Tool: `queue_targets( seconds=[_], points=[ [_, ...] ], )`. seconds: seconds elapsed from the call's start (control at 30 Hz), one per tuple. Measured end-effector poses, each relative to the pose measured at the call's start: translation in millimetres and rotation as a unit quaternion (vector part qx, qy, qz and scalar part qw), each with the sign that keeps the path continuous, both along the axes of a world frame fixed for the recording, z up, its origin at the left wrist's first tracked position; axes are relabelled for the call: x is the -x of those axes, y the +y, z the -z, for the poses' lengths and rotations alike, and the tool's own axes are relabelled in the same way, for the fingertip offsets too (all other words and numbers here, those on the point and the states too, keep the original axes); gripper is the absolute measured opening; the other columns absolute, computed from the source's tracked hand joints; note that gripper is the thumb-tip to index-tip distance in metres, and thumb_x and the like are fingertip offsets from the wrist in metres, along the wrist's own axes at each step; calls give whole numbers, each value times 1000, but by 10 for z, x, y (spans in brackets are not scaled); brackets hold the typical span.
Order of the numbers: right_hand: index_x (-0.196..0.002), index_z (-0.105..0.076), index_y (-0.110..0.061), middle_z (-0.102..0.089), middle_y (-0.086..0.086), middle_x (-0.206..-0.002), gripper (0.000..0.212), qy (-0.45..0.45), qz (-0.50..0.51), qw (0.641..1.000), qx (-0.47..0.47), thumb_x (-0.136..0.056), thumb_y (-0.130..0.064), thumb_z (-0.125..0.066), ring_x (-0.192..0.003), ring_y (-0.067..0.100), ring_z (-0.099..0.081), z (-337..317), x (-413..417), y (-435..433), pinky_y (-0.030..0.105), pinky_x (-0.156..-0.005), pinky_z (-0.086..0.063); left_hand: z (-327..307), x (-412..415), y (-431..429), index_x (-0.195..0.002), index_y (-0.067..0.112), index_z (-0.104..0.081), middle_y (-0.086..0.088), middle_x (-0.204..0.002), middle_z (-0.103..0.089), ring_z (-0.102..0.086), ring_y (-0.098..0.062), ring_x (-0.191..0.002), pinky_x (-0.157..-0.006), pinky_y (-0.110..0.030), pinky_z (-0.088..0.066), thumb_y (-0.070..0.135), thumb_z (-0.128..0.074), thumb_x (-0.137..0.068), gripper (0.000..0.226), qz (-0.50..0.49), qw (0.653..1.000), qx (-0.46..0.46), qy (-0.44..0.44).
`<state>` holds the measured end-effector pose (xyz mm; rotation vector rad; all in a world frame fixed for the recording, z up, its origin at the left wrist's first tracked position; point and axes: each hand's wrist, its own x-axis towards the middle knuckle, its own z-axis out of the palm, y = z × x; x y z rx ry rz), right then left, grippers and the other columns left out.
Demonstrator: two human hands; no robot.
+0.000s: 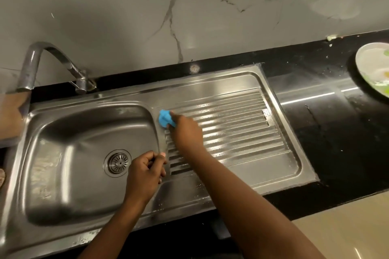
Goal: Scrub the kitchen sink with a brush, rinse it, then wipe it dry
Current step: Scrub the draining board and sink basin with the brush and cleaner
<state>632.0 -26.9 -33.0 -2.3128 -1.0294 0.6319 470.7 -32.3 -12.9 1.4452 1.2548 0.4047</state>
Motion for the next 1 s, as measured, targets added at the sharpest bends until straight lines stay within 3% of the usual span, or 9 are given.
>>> queue_targets(
  seconds=[0.07,0.13,0.27,0.4,0.6,0.73,0.8,0.9,1.0],
  points=[
    [-152,-51,-34,-74,3,-121,48,-10,-33,999,24,-104,-34,-58,-103,25,-71,-31,6,-23,35,-81,-55,-4,-18,10,-76,10,-71,-10,-58,-64,-54,-19,-50,-55,-33,-46,20,-63,-102,30,-5,1000,-3,-6],
    [-150,-53,-35,-74,3,-122,47,-5,2,999,31,-103,-36,-60,-106,25,-71,-53,-246,-223,32,-79,-50,-3,-32,2,-75,9,-70,-11,-58,-64,-54,-20,-50,-55,-33,-46,19,-63,-102,30,-6,1000,-1,-11],
    [-134,-68,-25,-77,6,-108,34,-46,108,993,25,-103,-37,-62,-88,21,-68,-87,-1164,-841,26,-67,-45,22,-64,-40,-78,7,-72,-11,-60,-65,-56,-19,-51,-54,-34,-47,20,-63,-102,29,3,1000,8,-20],
    [-135,-67,-23,-75,13,-116,37,-99,204,971,73,-100,-30,-67,-105,36,-70,-134,-2056,-1280,42,-84,-54,40,-181,-92,-77,10,-72,-13,-61,-66,-57,-22,-53,-56,-36,-48,21,-64,-102,29,4,1000,18,-21],
    [-144,-62,-26,-74,14,-122,45,-116,199,972,44,-100,-33,-68,-105,36,-70,33,-2519,-1234,47,-87,-58,43,-371,-163,-77,9,-71,-10,-61,-66,-57,-21,-53,-58,-37,-49,23,-63,-103,30,12,1000,19,-12],
    [-139,-65,-14,-74,10,-121,37,-31,223,974,-19,-103,-25,-64,-101,25,-71,77,-2474,-792,38,-89,-59,34,-409,-184,-77,9,-71,-10,-61,-66,-57,-21,-52,-56,-35,-49,23,-63,-103,30,-1,1000,13,-9],
    [-128,-68,-15,-75,8,-111,27,-7,219,975,-32,-105,-25,-60,-89,16,-71,66,-2214,-570,34,-78,-60,28,-404,-187,-78,10,-72,-10,-61,-66,-57,-20,-52,-56,-33,-49,23,-63,-103,30,-13,1000,10,-8],
    [-122,-69,-21,-73,-4,-94,23,9,147,988,-45,-107,-33,-56,-72,2,-61,81,-1529,-235,20,-59,-46,34,-380,-182,-78,11,-72,-11,-62,-66,-58,-20,-54,-57,-36,-49,25,-63,-103,30,-20,1000,19,-6],
    [-139,-62,-24,-74,0,-105,35,23,32,999,-36,-104,-30,-59,-88,16,-70,55,-840,185,26,-71,-51,44,-367,-188,-79,11,-72,-10,-61,-66,-58,-20,-54,-59,-37,-50,27,-63,-103,30,-28,999,24,9]
  ],
)
